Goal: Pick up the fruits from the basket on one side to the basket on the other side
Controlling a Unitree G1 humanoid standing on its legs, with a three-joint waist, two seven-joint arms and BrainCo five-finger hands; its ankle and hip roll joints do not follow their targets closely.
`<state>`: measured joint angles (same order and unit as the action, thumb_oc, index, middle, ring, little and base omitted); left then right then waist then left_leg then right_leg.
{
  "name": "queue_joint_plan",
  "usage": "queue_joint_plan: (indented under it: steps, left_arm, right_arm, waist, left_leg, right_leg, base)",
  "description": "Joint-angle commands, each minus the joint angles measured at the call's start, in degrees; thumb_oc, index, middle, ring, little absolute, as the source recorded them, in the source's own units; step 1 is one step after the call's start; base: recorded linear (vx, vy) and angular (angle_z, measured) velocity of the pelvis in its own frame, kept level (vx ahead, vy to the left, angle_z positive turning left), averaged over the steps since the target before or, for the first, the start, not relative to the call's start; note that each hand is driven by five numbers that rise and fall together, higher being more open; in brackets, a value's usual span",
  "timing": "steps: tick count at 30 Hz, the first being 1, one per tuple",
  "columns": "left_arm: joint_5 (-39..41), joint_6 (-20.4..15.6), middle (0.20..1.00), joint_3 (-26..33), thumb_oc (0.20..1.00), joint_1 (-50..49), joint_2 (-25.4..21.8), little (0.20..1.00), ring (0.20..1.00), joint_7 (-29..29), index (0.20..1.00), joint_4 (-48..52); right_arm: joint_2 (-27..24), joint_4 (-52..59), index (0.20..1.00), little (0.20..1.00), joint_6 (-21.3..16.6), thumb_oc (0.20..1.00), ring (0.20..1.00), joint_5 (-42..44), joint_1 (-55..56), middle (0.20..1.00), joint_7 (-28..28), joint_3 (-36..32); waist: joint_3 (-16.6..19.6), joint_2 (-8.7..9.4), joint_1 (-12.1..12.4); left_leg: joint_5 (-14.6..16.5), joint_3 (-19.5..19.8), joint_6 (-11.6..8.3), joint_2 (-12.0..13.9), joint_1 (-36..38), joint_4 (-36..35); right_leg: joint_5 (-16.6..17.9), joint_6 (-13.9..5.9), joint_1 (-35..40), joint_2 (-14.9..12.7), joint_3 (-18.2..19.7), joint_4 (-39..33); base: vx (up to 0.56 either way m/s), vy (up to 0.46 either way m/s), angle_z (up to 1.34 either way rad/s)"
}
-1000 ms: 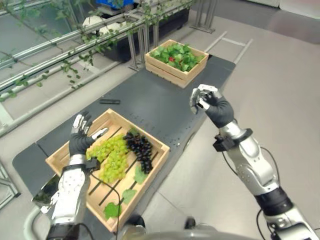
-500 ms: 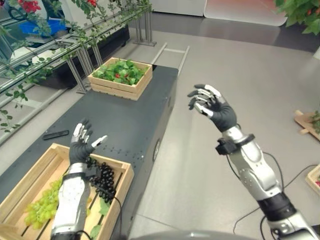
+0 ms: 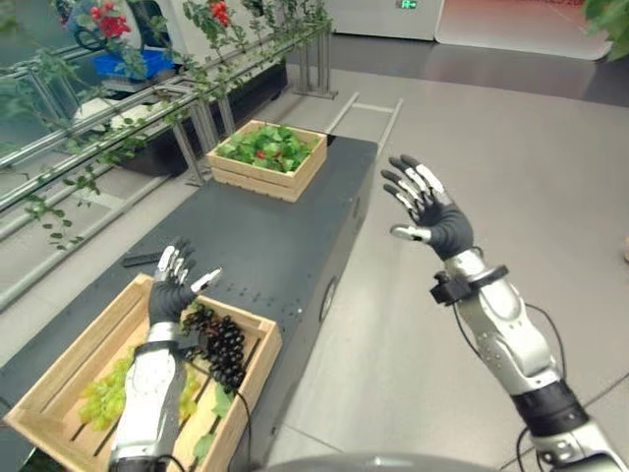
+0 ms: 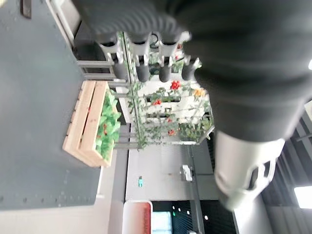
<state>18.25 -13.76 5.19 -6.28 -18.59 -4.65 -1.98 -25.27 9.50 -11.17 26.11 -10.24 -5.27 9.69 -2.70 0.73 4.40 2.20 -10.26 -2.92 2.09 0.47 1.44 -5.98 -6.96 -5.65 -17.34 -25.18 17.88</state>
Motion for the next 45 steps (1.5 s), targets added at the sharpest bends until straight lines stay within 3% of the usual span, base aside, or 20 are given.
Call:
queue_joint_plan:
  steps: [1, 2, 3, 5, 6, 8, 9, 10, 12, 13, 17, 19, 21, 22, 24, 25, 28, 34, 41, 45]
  left_arm:
    - [-3.5, -3.3, 1.000, 0.4, 1.000, 2.4, -7.0, 1.000, 1.000, -1.9, 1.000, 3.6]
    - [-4.6, -3.3, 1.000, -0.3, 1.000, 2.9, -7.3, 1.000, 1.000, -2.0, 1.000, 3.6]
    - [-5.4, -3.5, 1.000, -1.1, 1.000, 3.3, -7.7, 1.000, 1.000, -2.3, 1.000, 3.7]
    - [-5.6, -3.7, 1.000, -2.2, 1.000, 4.0, -7.9, 1.000, 1.000, -1.9, 1.000, 3.6]
    - [-5.1, -4.0, 1.000, -2.6, 1.000, 4.5, -7.8, 1.000, 1.000, -1.6, 1.000, 3.3]
    - [-5.1, -4.2, 1.000, -3.3, 1.000, 6.0, -7.8, 1.000, 1.000, -2.0, 1.000, 2.6]
    - [-5.3, -4.4, 1.000, -3.8, 1.000, 6.9, -8.1, 1.000, 1.000, -2.4, 1.000, 2.2]
    - [-5.6, -4.5, 1.000, -4.6, 1.000, 7.7, -8.1, 1.000, 1.000, -2.1, 1.000, 2.1]
    - [-6.8, -4.7, 1.000, -5.2, 1.000, 7.9, -7.9, 1.000, 1.000, -1.6, 1.000, 2.9]
    - [-7.1, -4.6, 1.000, -5.7, 1.000, 8.3, -7.7, 1.000, 1.000, -1.9, 1.000, 3.1]
    - [-8.1, -4.9, 1.000, -7.1, 1.000, 9.9, -8.0, 1.000, 1.000, -1.8, 1.000, 2.8]
    - [-10.4, -4.4, 1.000, -8.4, 1.000, 12.3, -7.6, 1.000, 1.000, -2.6, 1.000, 2.3]
    - [-11.2, -4.0, 1.000, -10.3, 1.000, 14.8, -8.1, 1.000, 1.000, -2.6, 1.000, 1.6]
    - [-13.7, -4.1, 1.000, -10.7, 1.000, 15.8, -9.2, 1.000, 1.000, -3.2, 1.000, 1.4]
    - [-15.8, -4.2, 1.000, -11.2, 1.000, 16.9, -10.2, 1.000, 1.000, -4.2, 1.000, 1.3]
    - [-24.0, -3.2, 1.000, -13.0, 1.000, 21.4, -13.5, 1.000, 1.000, -5.5, 1.000, 0.7]
    - [-30.7, -3.0, 1.000, -16.4, 1.000, 27.7, -17.3, 1.000, 1.000, -7.2, 1.000, -0.9]
    - [-46.2, -0.5, 1.000, -30.4, 1.000, 47.8, -23.7, 1.000, 1.000, -10.6, 1.000, -8.0]
    - [-51.6, 0.2, 1.000, -40.7, 1.000, 58.1, -22.7, 1.000, 1.000, -9.4, 1.000, -13.0]
    - [-56.3, 1.3, 1.000, -49.0, 1.000, 65.1, -19.2, 1.000, 1.000, -7.5, 1.000, -20.1]
  right_arm:
    - [2.5, 0.8, 1.000, 1.000, -3.9, 1.000, 1.000, -5.7, -1.4, 1.000, 2.9, -2.0]
    - [2.7, 0.5, 1.000, 1.000, -4.1, 1.000, 1.000, -6.7, -0.8, 1.000, 3.4, -2.5]
    - [2.5, 0.3, 1.000, 1.000, -4.2, 1.000, 1.000, -7.1, -0.1, 1.000, 3.7, -2.8]
    - [1.4, 0.3, 1.000, 1.000, -4.9, 1.000, 1.000, -8.5, 1.3, 1.000, 4.3, -4.0]
    - [1.2, 0.4, 1.000, 1.000, -5.5, 1.000, 1.000, -8.2, 2.3, 1.000, 4.8, -4.6]
    - [1.2, 0.9, 1.000, 1.000, -5.8, 1.000, 1.000, -8.4, 2.9, 1.000, 5.3, -4.6]
    - [0.8, 1.2, 1.000, 1.000, -6.0, 1.000, 1.000, -9.2, 3.3, 1.000, 5.6, -4.9]
    - [0.5, 1.4, 1.000, 1.000, -6.1, 1.000, 1.000, -9.7, 3.9, 1.000, 5.9, -5.4]
    - [0.9, 1.6, 1.000, 1.000, -6.3, 1.000, 1.000, -9.6, 4.3, 1.000, 5.8, -6.2]
    - [1.0, 1.1, 1.000, 1.000, -6.5, 1.000, 1.000, -9.1, 4.0, 1.000, 5.9, -6.2]
    - [1.0, 0.5, 1.000, 1.000, -7.0, 1.000, 1.000, -8.2, 5.3, 1.000, 5.6, -6.8]
    - [-0.2, 1.3, 1.000, 1.000, -7.9, 1.000, 1.000, -6.6, 7.3, 1.000, 6.0, -9.1]
    - [-0.4, 1.8, 1.000, 1.000, -8.2, 1.000, 1.000, -7.1, 7.4, 1.000, 7.3, -9.3]
    - [-0.3, 1.7, 1.000, 1.000, -8.2, 1.000, 1.000, -7.1, 7.6, 1.000, 7.4, -9.1]
    - [-0.2, 2.1, 1.000, 1.000, -8.2, 1.000, 1.000, -7.1, 7.6, 1.000, 7.2, -9.0]
    - [-0.6, 2.4, 1.000, 1.000, -8.6, 1.000, 1.000, -7.5, 7.0, 1.000, 7.6, -9.1]
    - [-0.9, 2.5, 1.000, 1.000, -9.1, 1.000, 1.000, -7.7, 5.7, 1.000, 8.0, -7.9]
    - [-3.3, 3.4, 1.000, 1.000, -10.7, 1.000, 1.000, -7.6, 2.6, 1.000, 9.9, -6.0]
    - [-4.0, 3.4, 1.000, 1.000, -11.8, 1.000, 1.000, -7.7, 1.2, 1.000, 12.1, -6.7]
    - [-4.4, 3.7, 1.000, 1.000, -12.9, 1.000, 1.000, -7.7, 0.3, 1.000, 13.8, -7.4]
  waist:
    - [-2.5, 2.20, 1.9]
    - [-3.2, 1.56, 1.2]
    - [-3.8, 1.07, 0.1]
    - [-4.1, 0.45, -1.6]
    - [-5.0, 0.48, -2.2]
    - [-6.0, 0.63, -3.2]
    - [-6.5, 0.61, -3.8]
    - [-6.7, 1.07, -3.8]
    - [-6.6, 1.89, -1.7]
    - [-6.6, 1.64, -2.0]
    - [-6.3, 1.20, -2.4]
    - [-7.5, 0.60, -5.5]
    - [-7.9, 0.18, -7.1]
    - [-8.0, -0.20, -7.3]
    - [-8.3, -0.12, -7.3]
    - [-9.3, -0.08, -7.7]
    - [-11.2, -0.29, -8.2]
    - [-16.4, -0.78, -9.3]
    - [-19.8, -2.31, -10.8]
    - [-22.5, -3.94, -12.2]
  left_leg:
    - [2.0, 3.1, 6.47, -4.3, -0.2, 0.4]
    - [1.9, 4.9, 6.50, -4.1, -0.1, 0.8]
    - [1.5, 7.1, 6.11, -4.0, 0.1, 0.8]
    - [0.7, 12.4, 5.15, -4.7, -0.1, 0.6]
    - [0.8, 16.0, 4.77, -5.9, 0.1, 0.7]
    - [0.2, 20.5, 4.85, -7.2, 0.0, -0.4]
    - [0.1, 23.5, 4.92, -8.0, 0.3, -0.8]
    - [-0.2, 25.6, 4.44, -8.9, -0.1, -0.7]
    - [0.0, 26.8, 3.60, -9.4, -1.1, -0.3]
    - [0.1, 27.4, 3.26, -9.0, -1.9, 0.1]
    - [0.8, 27.9, 1.51, -7.9, -4.0, 3.1]
    - [1.1, 15.5, 0.16, -2.5, -7.8, 7.1]
    - [0.5, 6.3, -0.47, 2.8, -7.9, 6.6]
    - [0.0, 6.2, -0.78, 3.2, -7.8, 5.4]
    - [-0.6, 7.1, -0.74, 2.8, -8.1, 4.4]
    - [-1.3, 7.2, -0.60, 2.4, -9.3, 3.3]
    - [-2.1, 7.1, -0.14, 1.9, -10.8, 2.9]
    - [-2.4, 5.8, -0.05, 1.7, -14.7, 5.1]
    - [-2.6, 4.8, -0.22, 1.5, -17.2, 6.4]
    - [-2.6, 3.8, -0.26, 1.3, -19.4, 7.4]
  right_leg:
    - [14.8, -4.17, 2.1, -4.2, 7.1, 10.0]
    - [13.3, -3.52, 0.0, -2.2, 9.2, 11.6]
    - [8.3, -2.35, -2.0, 2.8, 13.2, 10.7]
    - [2.1, -0.14, -4.8, 10.0, 18.3, 4.5]
    - [2.0, 0.37, -6.8, 12.1, 22.0, -0.1]
    - [4.8, 0.19, -8.2, 13.6, 26.3, -7.3]
    - [5.4, -0.10, -9.9, 15.8, 30.9, -8.1]
    - [6.1, -0.57, -10.2, 15.9, 32.1, -7.5]
    - [6.7, 0.18, -7.6, 13.2, 27.6, -9.5]
    - [6.5, 0.52, -6.5, 12.6, 25.8, -10.2]
    - [6.0, 1.35, -3.7, 13.2, 23.4, -12.2]
    - [5.1, 1.20, -0.9, 11.5, 17.9, -13.4]
    - [4.8, 1.06, 0.0, 10.9, 15.0, -13.8]
    - [4.6, 1.11, -0.1, 11.2, 14.6, -13.8]
    - [4.8, 1.11, -0.5, 11.3, 14.9, -13.8]
    - [4.3, 1.04, -1.8, 11.0, 15.0, -12.9]
    - [4.8, 1.19, -5.5, 10.4, 15.8, -10.9]
    - [5.5, 0.75, -10.5, 9.6, 17.6, -8.6]
    - [6.4, 0.21, -13.6, 9.1, 18.5, -8.2]
    - [6.4, -0.07, -16.6, 9.1, 19.6, -7.1]
  base:
    - [0.05, 0.156, 0.95]
    - [0.06, 0.068, 0.79]
    - [0.07, 0.006, 1.40]
    - [0.17, -0.058, 1.71]
    - [0.18, -0.087, 1.61]
    - [0.13, -0.089, 1.47]
    - [0.12, -0.103, 1.84]
    - [0.12, -0.132, 2.31]
    - [0.04, -0.212, 2.14]
    - [0.04, -0.248, 1.67]
    - [0.09, -0.200, 1.05]
    - [-0.06, -0.086, 0.74]
    - [-0.04, 0.001, 1.71]
    - [-0.01, -0.004, 1.43]
    - [-0.04, 0.018, 0.10]
    - [-0.09, 0.050, -0.11]
    - [-0.13, 0.089, 0.03]
    - [-0.09, 0.059, -0.06]
    - [-0.06, 0.038, -0.07]
    - [-0.05, 0.016, -0.14]
